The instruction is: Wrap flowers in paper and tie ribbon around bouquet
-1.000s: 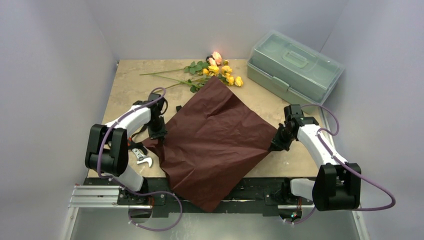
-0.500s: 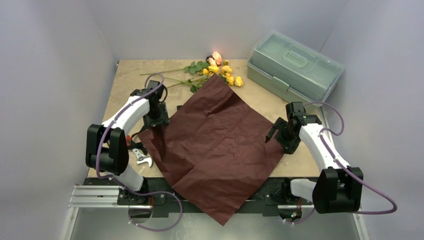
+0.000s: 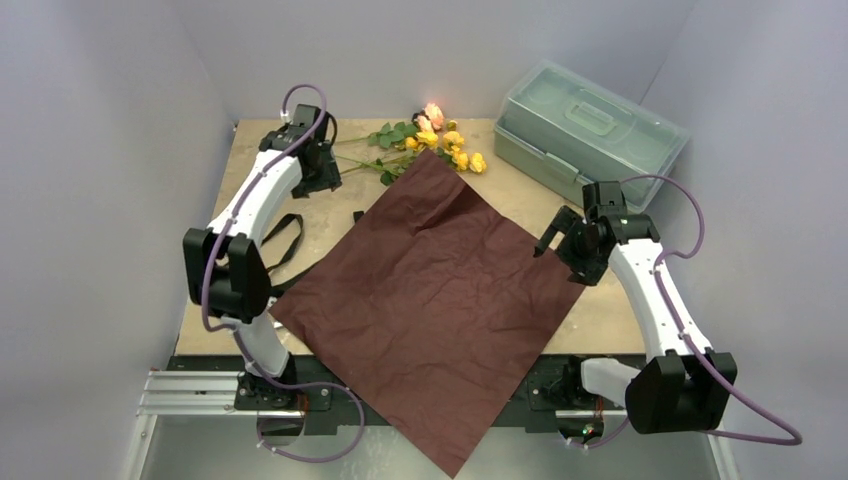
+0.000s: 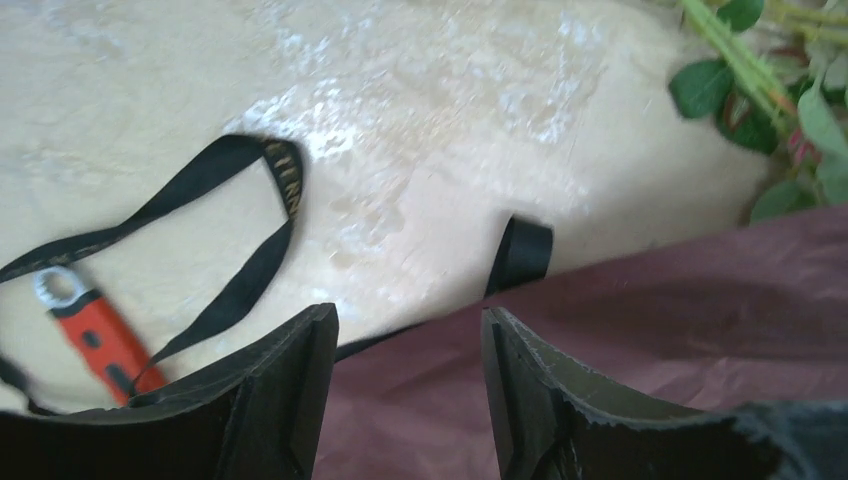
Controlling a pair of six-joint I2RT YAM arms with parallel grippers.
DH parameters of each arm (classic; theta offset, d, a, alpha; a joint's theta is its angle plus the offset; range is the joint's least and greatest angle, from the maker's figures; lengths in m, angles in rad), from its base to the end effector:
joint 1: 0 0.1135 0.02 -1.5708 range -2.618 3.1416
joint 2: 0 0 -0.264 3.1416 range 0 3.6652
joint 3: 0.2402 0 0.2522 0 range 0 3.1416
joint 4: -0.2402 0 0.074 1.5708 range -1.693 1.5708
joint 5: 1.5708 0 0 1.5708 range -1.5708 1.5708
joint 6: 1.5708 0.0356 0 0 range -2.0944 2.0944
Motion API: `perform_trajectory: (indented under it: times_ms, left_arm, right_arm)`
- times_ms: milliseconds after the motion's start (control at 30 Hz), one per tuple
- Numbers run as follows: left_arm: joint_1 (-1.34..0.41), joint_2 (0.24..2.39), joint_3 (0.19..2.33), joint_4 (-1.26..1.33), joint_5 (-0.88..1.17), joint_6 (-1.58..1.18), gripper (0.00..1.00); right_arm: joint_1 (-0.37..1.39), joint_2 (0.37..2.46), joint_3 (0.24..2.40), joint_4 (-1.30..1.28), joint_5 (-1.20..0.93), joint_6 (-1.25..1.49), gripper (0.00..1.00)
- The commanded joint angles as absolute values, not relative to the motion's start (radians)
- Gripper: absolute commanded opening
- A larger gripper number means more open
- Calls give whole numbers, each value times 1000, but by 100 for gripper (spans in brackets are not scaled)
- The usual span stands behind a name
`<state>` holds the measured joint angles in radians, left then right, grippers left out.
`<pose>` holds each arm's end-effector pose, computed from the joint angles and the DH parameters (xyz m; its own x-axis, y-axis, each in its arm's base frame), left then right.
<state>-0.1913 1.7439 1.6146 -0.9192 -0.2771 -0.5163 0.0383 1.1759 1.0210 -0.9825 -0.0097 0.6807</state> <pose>0.3652 -0.0608 0.3077 -0.7641 -0.3357 -0.5509 -0.3775 0.9251 -0.0401 0.2156 0.0086 0.2792 -0.7314 0.6018 -0.3208 0.5378 0.7983 0.2711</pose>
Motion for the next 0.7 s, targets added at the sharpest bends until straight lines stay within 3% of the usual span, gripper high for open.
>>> perform_trajectory:
  times_ms: [0,267,533,667]
  left_arm:
    - [-199,1853,1708,-823,-270,-653,58]
    - [-199,2099,1855,-676,-176,-994,58]
    - [-203,2198,1772,-323,-99,-1364,60]
    - [-208,2267,1841,-309,-120,-1440,62]
  right_arm:
    - [35,1138,1063,-991,2,649,96]
    - [35,1149,1077,-990,3,646,95]
    - [35,1168,1077,-952,-14,656,95]
    - [35,1196,1096,-958,-14,653,95]
